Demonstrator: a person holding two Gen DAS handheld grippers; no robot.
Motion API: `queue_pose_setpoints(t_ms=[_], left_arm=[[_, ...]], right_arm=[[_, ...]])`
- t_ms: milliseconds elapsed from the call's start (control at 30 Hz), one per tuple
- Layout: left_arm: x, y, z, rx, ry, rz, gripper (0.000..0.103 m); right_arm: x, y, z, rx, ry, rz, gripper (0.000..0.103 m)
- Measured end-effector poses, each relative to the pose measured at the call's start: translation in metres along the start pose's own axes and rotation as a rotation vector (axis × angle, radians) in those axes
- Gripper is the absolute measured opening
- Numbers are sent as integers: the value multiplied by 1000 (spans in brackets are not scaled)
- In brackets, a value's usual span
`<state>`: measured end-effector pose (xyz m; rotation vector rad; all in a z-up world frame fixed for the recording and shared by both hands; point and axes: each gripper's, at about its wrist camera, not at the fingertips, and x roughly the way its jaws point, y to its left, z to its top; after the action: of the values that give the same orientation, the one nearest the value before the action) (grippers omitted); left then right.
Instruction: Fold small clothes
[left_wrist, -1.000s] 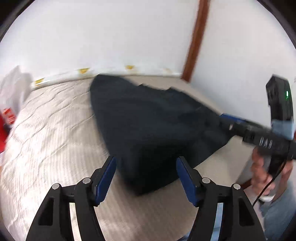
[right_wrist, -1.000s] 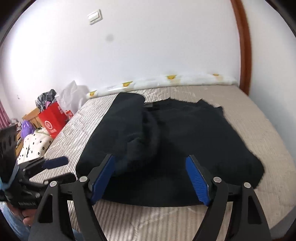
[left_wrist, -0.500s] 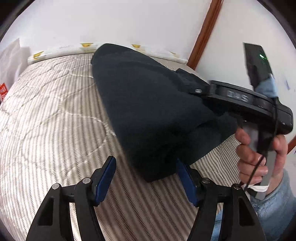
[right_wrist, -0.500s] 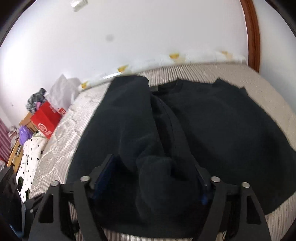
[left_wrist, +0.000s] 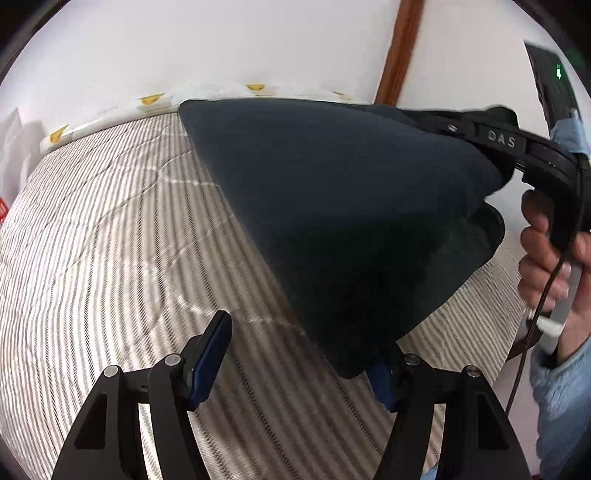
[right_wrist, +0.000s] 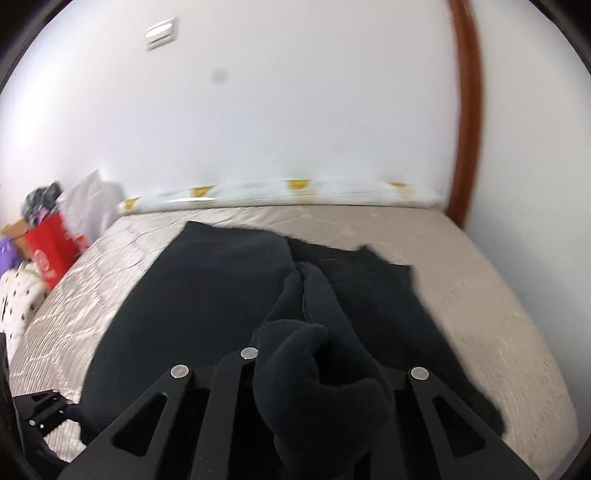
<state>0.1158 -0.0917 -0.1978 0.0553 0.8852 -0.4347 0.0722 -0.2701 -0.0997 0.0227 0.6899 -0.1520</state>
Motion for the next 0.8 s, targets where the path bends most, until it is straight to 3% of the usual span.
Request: queue_pose_setpoints(t_ms=[133, 300, 400, 467, 533, 567, 667, 700, 733, 767, 800], left_arm=[[5, -20, 8, 40, -19, -17, 67], [10, -49, 17, 105, -48, -25, 67], [16, -54, 19, 94, -9, -30, 61], [18, -53, 21, 88, -4, -65, 48], [18, -55, 23, 88, -4, -67, 45], [18, -56, 22, 91, -8, -66, 42], [14, -52, 17, 98, -30, -52, 32], [10, -46, 15, 89, -43, -52, 30], [6, -42, 13, 82, -50, -48, 24], [1, -38, 12, 69, -63, -32, 21], [-4, -33, 13, 53, -78, -25, 20]], right_arm=[[-8, -58, -3, 37, -16, -115, 12], [-10, -102, -24, 74, 22, -183, 11], [0, -115, -41, 114, 76, -172, 15], [4, -119, -53, 134, 106, -186, 37], [-3, -123, -62, 148, 80, -241, 53], [-8, -125, -65, 150, 69, -253, 53], [-11, -132, -70, 188, 91, -212, 50], [-9, -134, -71, 202, 110, -196, 41], [-9, -135, -72, 207, 125, -153, 19], [-7, -130, -70, 204, 133, -110, 19], [-6, -124, -68, 184, 125, -128, 19]])
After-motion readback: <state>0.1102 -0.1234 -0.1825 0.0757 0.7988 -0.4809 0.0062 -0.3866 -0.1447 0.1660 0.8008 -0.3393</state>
